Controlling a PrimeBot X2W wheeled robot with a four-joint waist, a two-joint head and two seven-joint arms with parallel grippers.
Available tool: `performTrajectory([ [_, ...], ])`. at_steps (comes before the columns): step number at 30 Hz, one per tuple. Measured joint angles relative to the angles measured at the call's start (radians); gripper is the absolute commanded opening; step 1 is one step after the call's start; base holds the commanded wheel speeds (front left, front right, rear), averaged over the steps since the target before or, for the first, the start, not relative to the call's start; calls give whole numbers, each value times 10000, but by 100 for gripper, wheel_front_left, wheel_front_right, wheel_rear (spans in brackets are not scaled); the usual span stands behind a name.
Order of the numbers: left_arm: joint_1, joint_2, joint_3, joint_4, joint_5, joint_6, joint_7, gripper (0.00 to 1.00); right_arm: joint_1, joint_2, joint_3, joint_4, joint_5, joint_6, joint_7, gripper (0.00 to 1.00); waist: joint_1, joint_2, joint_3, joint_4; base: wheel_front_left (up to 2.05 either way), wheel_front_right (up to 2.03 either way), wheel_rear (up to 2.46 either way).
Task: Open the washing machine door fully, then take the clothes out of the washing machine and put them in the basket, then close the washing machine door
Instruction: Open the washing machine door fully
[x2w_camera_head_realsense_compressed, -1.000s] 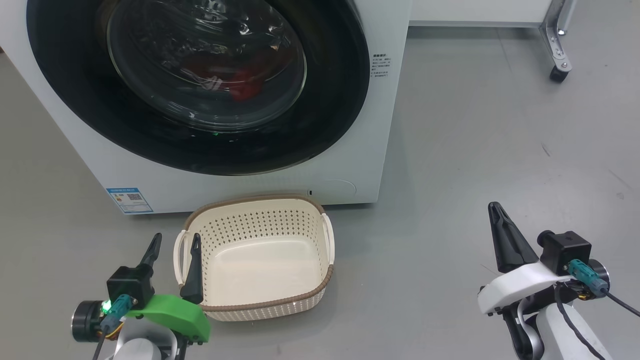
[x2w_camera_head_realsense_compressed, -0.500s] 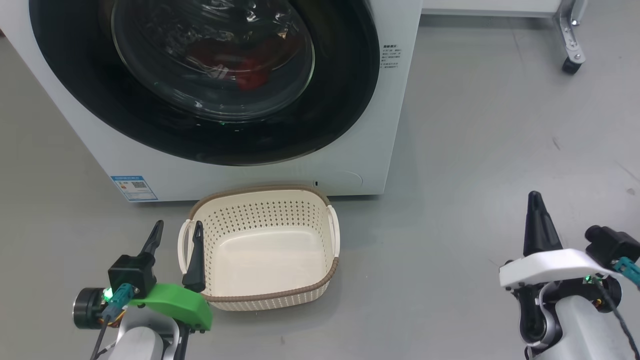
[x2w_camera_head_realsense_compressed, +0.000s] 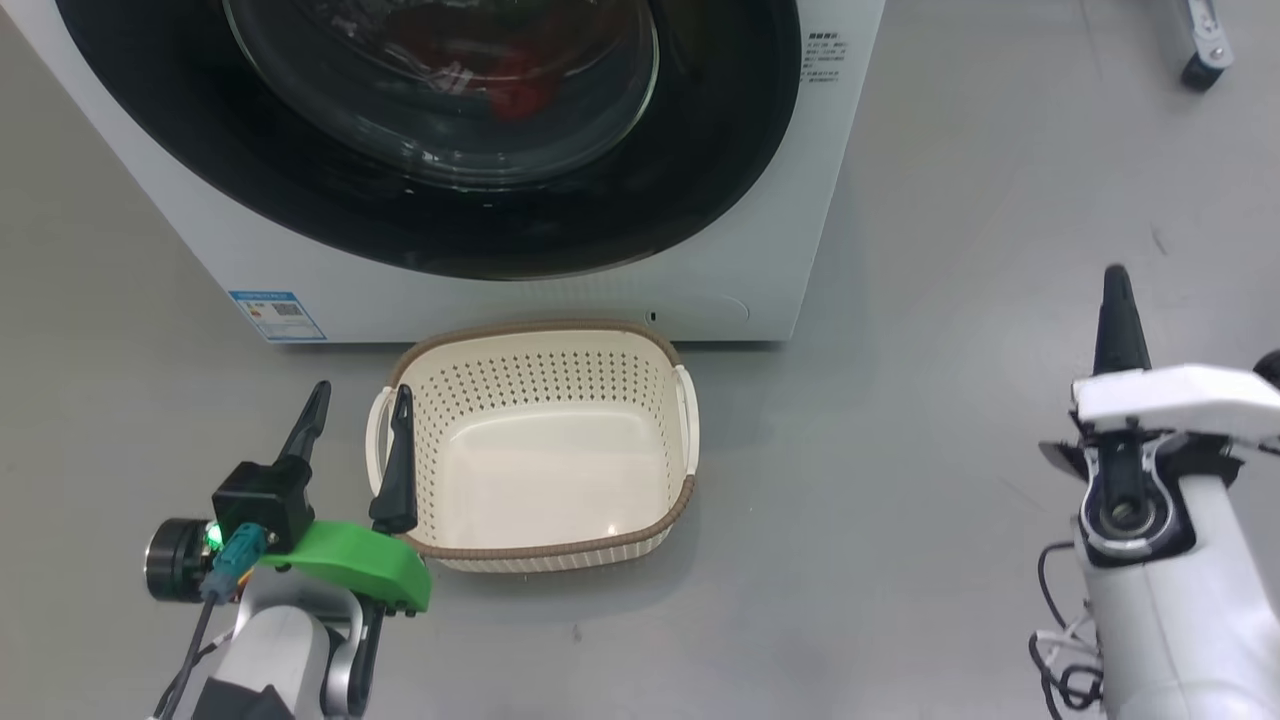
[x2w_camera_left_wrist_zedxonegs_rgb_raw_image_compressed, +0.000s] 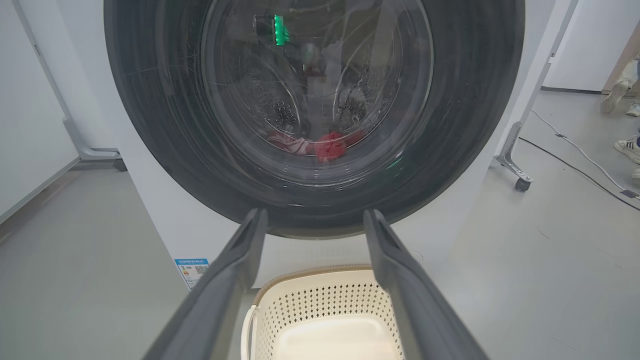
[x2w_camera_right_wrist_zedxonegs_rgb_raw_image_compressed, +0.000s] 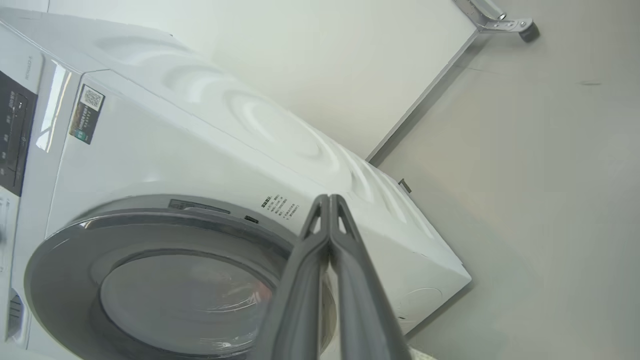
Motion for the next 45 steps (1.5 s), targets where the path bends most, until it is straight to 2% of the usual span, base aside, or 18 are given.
performTrajectory([
  [3, -209, -25, 2, -194, 19, -12, -2, 100, -708, -36, -46, 35, 1367, 0, 602, 0, 0, 0, 298, 76, 0, 0, 0],
  [9, -547, -73, -6, -433, 81, -86, -29, 100, -1879, -79, -236, 82, 2986, 0, 1561, 0, 0, 0, 805, 173, 0, 0, 0],
  [16, -910, -217, -71, -685, 136, -134, -31, 100, -3055, -128, -322, 362, 3492, -2, 2694, 0, 0, 0, 1436, 301, 0, 0, 0],
  [24, -1399, -263, -280, -966, 205, -263, -31, 100, -4525, -575, -236, 543, 3988, -19, 3971, 0, 1, 0, 2180, 526, 0, 0, 0],
  [33, -1870, -328, -483, -1191, 261, -408, -31, 100, -5946, -1080, 27, 882, 4255, -545, 5208, 0, 1, 0, 2924, 911, 0, 0, 0],
  [45, -2271, -426, -711, -1306, 268, -462, -31, 100, -7473, -1519, 479, 1313, 4311, -1072, 6408, 0, 1, 0, 3706, 1499, 0, 0, 0],
])
